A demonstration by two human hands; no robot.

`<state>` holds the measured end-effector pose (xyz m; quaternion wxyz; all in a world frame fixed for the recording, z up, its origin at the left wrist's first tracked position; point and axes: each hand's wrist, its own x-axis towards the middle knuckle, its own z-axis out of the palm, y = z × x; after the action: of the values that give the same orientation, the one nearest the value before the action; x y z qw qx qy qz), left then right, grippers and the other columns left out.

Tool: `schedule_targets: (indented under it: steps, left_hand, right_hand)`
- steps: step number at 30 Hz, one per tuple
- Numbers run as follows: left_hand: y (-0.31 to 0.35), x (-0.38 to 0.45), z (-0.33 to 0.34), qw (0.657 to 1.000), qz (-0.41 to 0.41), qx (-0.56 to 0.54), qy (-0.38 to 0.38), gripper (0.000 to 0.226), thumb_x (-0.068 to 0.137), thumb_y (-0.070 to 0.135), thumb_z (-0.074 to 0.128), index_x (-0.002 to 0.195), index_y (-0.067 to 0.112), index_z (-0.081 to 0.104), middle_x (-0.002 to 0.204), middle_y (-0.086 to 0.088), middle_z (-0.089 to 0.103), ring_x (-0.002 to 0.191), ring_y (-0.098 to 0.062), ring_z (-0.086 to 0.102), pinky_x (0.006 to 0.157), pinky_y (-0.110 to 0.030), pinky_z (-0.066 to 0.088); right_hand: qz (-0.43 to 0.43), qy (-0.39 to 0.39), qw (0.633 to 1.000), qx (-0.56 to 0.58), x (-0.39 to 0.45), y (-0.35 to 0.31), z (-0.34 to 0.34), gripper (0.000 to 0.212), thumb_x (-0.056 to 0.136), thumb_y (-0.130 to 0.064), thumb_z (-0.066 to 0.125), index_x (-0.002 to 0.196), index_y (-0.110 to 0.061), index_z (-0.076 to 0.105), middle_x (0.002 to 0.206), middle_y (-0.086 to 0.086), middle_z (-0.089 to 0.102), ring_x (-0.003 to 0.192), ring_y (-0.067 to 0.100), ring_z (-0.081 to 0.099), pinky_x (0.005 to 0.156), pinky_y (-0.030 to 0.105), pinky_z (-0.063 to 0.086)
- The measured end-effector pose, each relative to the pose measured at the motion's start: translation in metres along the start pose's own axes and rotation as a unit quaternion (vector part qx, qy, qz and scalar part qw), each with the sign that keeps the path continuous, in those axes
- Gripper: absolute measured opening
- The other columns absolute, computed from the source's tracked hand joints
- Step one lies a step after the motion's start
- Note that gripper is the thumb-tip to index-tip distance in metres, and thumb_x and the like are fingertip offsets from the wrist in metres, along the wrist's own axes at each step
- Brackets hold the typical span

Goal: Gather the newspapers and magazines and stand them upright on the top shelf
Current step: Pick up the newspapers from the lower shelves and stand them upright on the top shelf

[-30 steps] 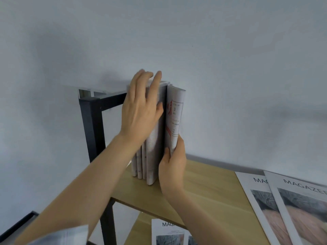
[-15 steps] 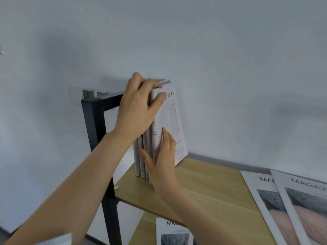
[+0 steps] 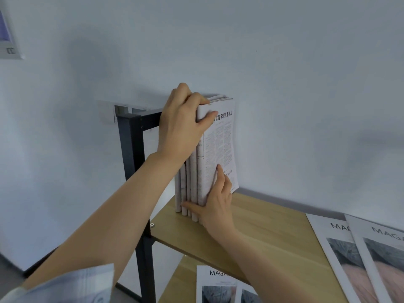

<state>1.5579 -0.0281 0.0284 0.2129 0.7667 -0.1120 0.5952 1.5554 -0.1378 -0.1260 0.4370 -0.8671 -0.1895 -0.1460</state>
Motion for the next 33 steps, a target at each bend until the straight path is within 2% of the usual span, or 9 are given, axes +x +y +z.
schedule_targets:
  steps: [4,11,15,20,23,24,27,30,33]
  left_hand:
    - [0.001,0.002,0.008,0.998,0.011,0.064,0.004,0.025,0.083,0.028,0.071,0.088,0.003,0.067,0.091,-0.012,0.053,0.085,-0.025,0.054,0.070,-0.042,0.051]
    - [0.007,-0.003,0.003,0.995,0.028,0.093,-0.035,0.033,0.090,0.033,0.058,0.102,0.003,0.065,0.103,-0.013,0.055,0.095,-0.026,0.055,0.077,-0.040,0.051]
    - [0.014,-0.004,-0.008,0.988,0.021,0.129,-0.086,0.041,0.091,0.040,0.056,0.115,0.006,0.061,0.115,-0.011,0.053,0.107,-0.026,0.051,0.085,-0.037,0.048]
    - [0.035,-0.001,-0.030,0.987,-0.008,0.110,-0.115,0.045,0.093,0.035,0.053,0.130,0.010,0.053,0.125,-0.009,0.050,0.123,-0.024,0.042,0.092,-0.037,0.047]
    - [0.045,-0.007,-0.042,0.986,0.000,0.118,-0.120,0.043,0.093,0.030,0.054,0.129,0.007,0.053,0.125,-0.012,0.050,0.123,-0.026,0.041,0.090,-0.040,0.048]
    - [0.050,-0.012,-0.046,0.985,0.003,0.117,-0.123,0.042,0.093,0.029,0.055,0.129,0.007,0.053,0.124,-0.012,0.050,0.122,-0.027,0.042,0.089,-0.040,0.048]
    - [0.077,-0.035,-0.055,0.987,-0.019,0.092,-0.134,0.040,0.092,0.027,0.056,0.128,0.008,0.054,0.125,-0.010,0.050,0.122,-0.024,0.042,0.090,-0.035,0.045]
    - [0.107,-0.068,-0.063,0.988,-0.058,0.031,-0.138,0.033,0.092,0.023,0.055,0.122,0.010,0.057,0.119,-0.006,0.056,0.114,-0.018,0.051,0.093,-0.030,0.045]
    - [0.139,-0.109,-0.069,0.983,-0.094,-0.030,-0.154,0.023,0.093,0.019,0.056,0.113,0.011,0.061,0.109,-0.003,0.064,0.099,-0.016,0.060,0.085,-0.038,0.054]
  right_hand:
    - [0.011,-0.019,1.000,-0.011,0.005,0.002,-0.004,0.129,0.059,-0.056,0.081,0.150,-0.027,-0.006,0.152,0.002,0.011,0.138,0.028,0.021,0.111,0.041,0.027]
    - [0.022,-0.080,0.997,-0.002,0.005,-0.002,-0.020,0.125,0.066,-0.054,0.079,0.151,-0.025,-0.008,0.155,0.004,0.008,0.142,0.030,0.019,0.115,0.047,0.024]
    - [0.011,-0.089,0.995,0.044,-0.005,-0.012,-0.044,0.098,0.083,-0.047,0.066,0.152,-0.022,0.001,0.155,0.002,0.019,0.142,0.023,0.023,0.114,0.040,0.027]
    - [-0.056,-0.057,0.997,0.012,-0.032,-0.028,-0.085,0.067,0.097,-0.037,0.047,0.151,-0.019,0.012,0.152,0.001,0.028,0.137,0.015,0.032,0.110,0.031,0.030]
    - [-0.066,-0.056,0.996,-0.001,-0.045,-0.034,-0.107,0.056,0.099,-0.026,0.045,0.149,-0.016,0.020,0.147,0.001,0.036,0.109,-0.009,0.048,0.092,0.016,0.029]
    - [-0.066,-0.052,0.996,-0.006,-0.051,-0.034,-0.116,0.054,0.099,-0.024,0.045,0.148,-0.015,0.023,0.145,0.002,0.038,0.106,-0.010,0.050,0.090,0.015,0.028]
    - [-0.073,-0.045,0.996,-0.025,-0.076,-0.025,-0.143,0.050,0.098,-0.021,0.047,0.144,-0.012,0.030,0.141,0.005,0.045,0.128,0.016,0.043,0.096,0.019,0.029]
    - [-0.052,-0.046,0.997,-0.029,-0.102,-0.016,-0.170,0.046,0.098,-0.020,0.047,0.142,-0.013,0.034,0.138,0.003,0.048,0.125,0.016,0.046,0.090,0.019,0.032]
    - [-0.058,-0.038,0.997,-0.041,-0.140,-0.008,-0.196,0.043,0.096,-0.018,0.049,0.138,-0.012,0.039,0.133,0.002,0.052,0.115,0.016,0.053,0.085,0.021,0.037]
